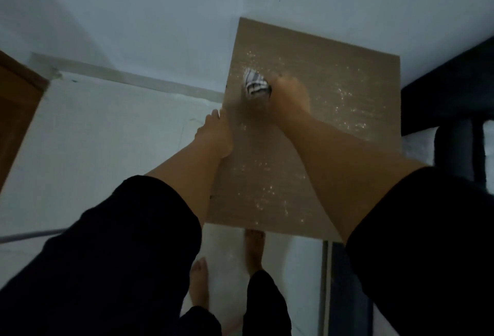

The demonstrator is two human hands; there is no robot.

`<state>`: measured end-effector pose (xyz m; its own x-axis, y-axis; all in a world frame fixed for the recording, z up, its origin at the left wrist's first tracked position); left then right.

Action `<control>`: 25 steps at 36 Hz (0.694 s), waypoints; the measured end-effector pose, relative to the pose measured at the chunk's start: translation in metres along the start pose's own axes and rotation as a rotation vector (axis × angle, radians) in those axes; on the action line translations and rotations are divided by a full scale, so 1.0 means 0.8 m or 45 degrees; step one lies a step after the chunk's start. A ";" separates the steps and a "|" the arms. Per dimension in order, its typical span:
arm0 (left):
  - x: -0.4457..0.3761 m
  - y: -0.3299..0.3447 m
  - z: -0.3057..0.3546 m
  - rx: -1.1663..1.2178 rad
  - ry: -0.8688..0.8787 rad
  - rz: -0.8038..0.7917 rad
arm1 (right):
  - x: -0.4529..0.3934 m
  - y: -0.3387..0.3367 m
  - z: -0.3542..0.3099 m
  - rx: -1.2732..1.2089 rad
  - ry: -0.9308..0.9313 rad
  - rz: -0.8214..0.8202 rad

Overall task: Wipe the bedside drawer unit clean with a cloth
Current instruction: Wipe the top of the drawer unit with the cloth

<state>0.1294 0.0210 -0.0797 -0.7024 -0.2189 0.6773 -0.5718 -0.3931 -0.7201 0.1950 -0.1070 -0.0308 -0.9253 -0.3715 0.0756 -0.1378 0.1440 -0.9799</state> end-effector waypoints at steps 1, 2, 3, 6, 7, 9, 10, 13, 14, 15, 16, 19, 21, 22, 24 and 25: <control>-0.006 -0.002 0.005 -0.014 -0.015 -0.002 | -0.016 -0.003 0.005 0.009 -0.007 -0.001; -0.013 -0.004 0.010 -0.037 -0.023 0.007 | -0.033 -0.005 0.009 0.012 -0.014 0.006; -0.021 -0.007 0.015 -0.072 -0.020 0.020 | -0.050 -0.006 0.014 0.015 -0.024 0.018; -0.042 -0.019 0.033 -0.198 0.001 0.012 | -0.094 -0.006 0.026 0.020 -0.072 0.053; -0.051 -0.025 0.040 -0.231 -0.013 -0.001 | -0.111 -0.005 0.031 0.021 -0.084 0.061; -0.062 -0.034 0.048 -0.302 -0.031 -0.014 | -0.140 -0.002 0.037 0.034 -0.097 0.068; -0.066 -0.036 0.050 -0.330 -0.036 -0.018 | -0.154 0.000 0.040 0.033 -0.100 0.070; -0.072 -0.038 0.055 -0.412 -0.036 0.002 | -0.193 0.011 0.050 0.040 -0.095 0.037; -0.073 -0.038 0.055 -0.429 -0.034 0.010 | -0.205 0.016 0.054 0.038 -0.083 0.020; -0.074 -0.038 0.056 -0.438 -0.037 0.012 | -0.216 0.022 0.056 0.030 -0.064 0.003; -0.075 -0.038 0.056 -0.442 -0.042 0.011 | -0.226 0.027 0.058 0.019 -0.045 -0.015; -0.075 -0.039 0.054 -0.480 -0.045 0.011 | -0.245 0.042 0.059 0.005 -0.039 -0.075; -0.074 -0.038 0.054 -0.489 -0.040 0.008 | -0.254 0.051 0.058 0.008 -0.036 -0.094; -0.074 -0.038 0.053 -0.484 -0.039 0.008 | -0.256 0.054 0.058 0.013 -0.032 -0.092; -0.077 -0.037 0.051 -0.478 -0.040 0.015 | -0.262 0.058 0.057 0.014 -0.029 -0.090; -0.077 -0.036 0.050 -0.479 -0.038 0.015 | -0.263 0.060 0.057 0.003 -0.026 -0.097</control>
<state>0.2063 0.0106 -0.0946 -0.7004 -0.2496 0.6686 -0.6833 -0.0360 -0.7292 0.3994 -0.0634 -0.1018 -0.9048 -0.3998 0.1464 -0.2070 0.1125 -0.9719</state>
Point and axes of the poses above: each hand's wrist, its own x-axis away from the middle knuckle, its own y-axis out of the palm, z = x × y, the point moved 1 cm from there along -x, towards the middle knuckle, and after that the axes turned 11 degrees about -y, right-handed, at the moved point
